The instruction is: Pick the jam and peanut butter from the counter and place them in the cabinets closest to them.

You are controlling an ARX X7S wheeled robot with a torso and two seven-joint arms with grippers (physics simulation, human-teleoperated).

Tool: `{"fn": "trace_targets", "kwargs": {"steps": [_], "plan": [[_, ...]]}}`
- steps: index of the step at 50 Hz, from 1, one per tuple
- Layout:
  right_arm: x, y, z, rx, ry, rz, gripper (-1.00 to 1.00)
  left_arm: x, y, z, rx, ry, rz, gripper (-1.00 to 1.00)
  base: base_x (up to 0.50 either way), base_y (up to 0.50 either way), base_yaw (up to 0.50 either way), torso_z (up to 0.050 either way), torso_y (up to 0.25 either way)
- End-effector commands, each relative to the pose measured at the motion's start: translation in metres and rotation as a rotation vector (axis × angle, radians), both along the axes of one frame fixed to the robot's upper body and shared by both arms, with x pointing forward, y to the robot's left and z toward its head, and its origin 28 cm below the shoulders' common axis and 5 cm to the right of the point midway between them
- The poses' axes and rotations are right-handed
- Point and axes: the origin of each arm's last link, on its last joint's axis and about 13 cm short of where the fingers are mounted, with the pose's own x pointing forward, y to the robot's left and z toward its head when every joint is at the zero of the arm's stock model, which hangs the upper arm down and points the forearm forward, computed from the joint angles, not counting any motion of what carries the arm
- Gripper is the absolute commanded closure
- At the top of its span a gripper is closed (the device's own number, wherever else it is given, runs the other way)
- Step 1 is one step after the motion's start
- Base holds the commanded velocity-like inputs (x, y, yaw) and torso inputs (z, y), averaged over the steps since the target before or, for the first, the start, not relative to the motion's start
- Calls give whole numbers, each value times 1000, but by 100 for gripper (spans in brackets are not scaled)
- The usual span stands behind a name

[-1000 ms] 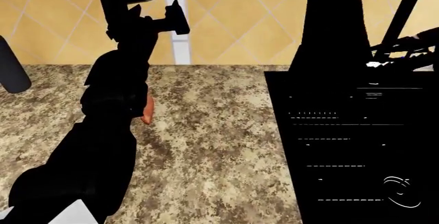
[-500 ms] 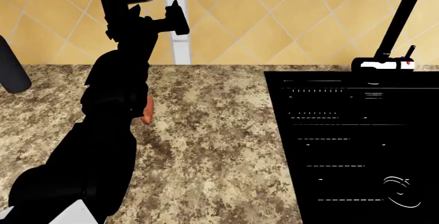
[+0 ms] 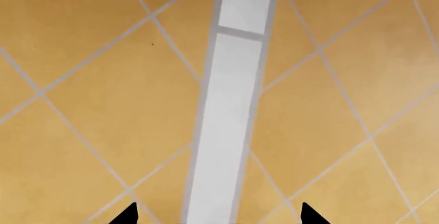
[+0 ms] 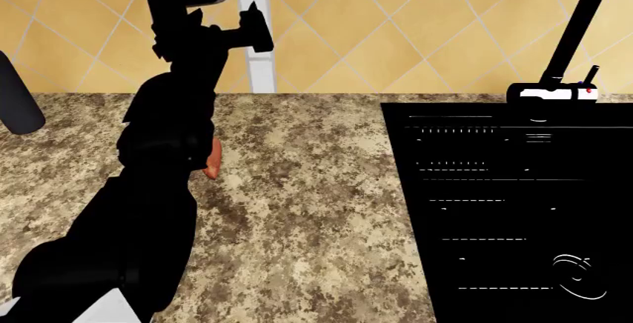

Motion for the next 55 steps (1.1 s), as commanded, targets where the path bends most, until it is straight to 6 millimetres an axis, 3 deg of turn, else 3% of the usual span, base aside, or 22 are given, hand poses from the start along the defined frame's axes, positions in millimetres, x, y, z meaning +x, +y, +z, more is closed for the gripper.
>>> {"fn": "trace_targets", "kwargs": {"steps": [1,16,30,39,46,55], "plan": [[13,-1,44,-51,85,45,100,0,0,0,7,6,6,-100,0,0,0,0,0],[27,1,72,-59,124,107,100,0,0,-1,8,10,11,-100,0,0,0,0,0],[75,-15,93,51,397,25,100,0,0,-1,11,14,15,-100,0,0,0,0,0],[89,-17,95,87,470,-25,100,0,0,-1,10,15,14,-100,0,0,0,0,0],[117,-24,92,97,573,-42,100,0,0,-1,7,16,15,-100,0,0,0,0,0],[151,-32,62,108,684,-65,100,0,0,-1,5,16,18,-100,3,0,0,0,0]]}}
